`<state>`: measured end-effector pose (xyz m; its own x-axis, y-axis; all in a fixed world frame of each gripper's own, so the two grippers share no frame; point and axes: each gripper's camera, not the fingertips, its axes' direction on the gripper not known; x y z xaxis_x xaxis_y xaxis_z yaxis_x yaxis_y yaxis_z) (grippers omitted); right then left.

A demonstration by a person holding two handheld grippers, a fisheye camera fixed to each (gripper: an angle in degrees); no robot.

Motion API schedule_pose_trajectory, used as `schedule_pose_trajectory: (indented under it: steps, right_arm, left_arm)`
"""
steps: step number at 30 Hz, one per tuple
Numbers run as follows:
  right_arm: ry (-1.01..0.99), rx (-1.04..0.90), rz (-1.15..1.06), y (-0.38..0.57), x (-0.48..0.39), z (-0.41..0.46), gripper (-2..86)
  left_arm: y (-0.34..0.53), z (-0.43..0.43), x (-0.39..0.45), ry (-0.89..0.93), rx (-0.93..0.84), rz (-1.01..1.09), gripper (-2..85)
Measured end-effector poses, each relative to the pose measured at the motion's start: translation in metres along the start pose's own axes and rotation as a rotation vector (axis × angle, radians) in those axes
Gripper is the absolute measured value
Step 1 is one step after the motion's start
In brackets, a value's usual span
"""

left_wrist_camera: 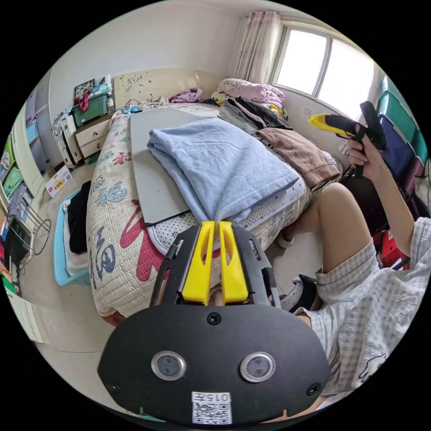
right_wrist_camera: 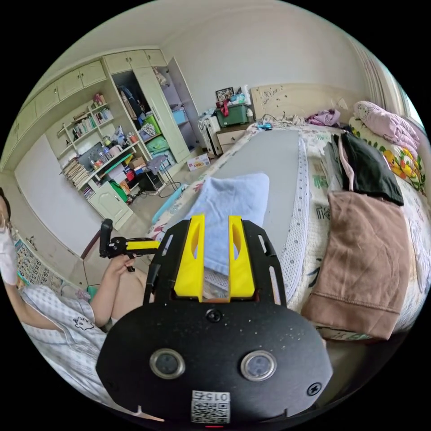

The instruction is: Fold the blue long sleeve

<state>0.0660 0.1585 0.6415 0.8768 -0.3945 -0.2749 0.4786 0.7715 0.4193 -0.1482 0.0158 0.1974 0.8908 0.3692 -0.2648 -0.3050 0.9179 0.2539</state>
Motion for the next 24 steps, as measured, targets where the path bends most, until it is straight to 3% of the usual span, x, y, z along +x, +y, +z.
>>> schedule_pose_trajectory:
  steps: [5, 14, 24]
  right_arm:
    - [-0.015, -0.074, -0.096, -0.062, -0.019, 0.057, 8.7]
    - [-0.115, -0.284, -0.118, -0.16, -0.041, 0.271, 11.4]
    - [0.135, -0.525, -0.11, -0.199, -0.043, 0.466, 11.2]
  left_arm:
    - [-0.016, 0.005, -0.009, 0.003, -0.045, -0.023, 0.0]
    - [-0.017, 0.012, -0.031, 0.074, -0.057, 0.003, 0.0]
    - [-0.018, 0.018, -0.057, 0.141, -0.028, 0.008, -0.3]
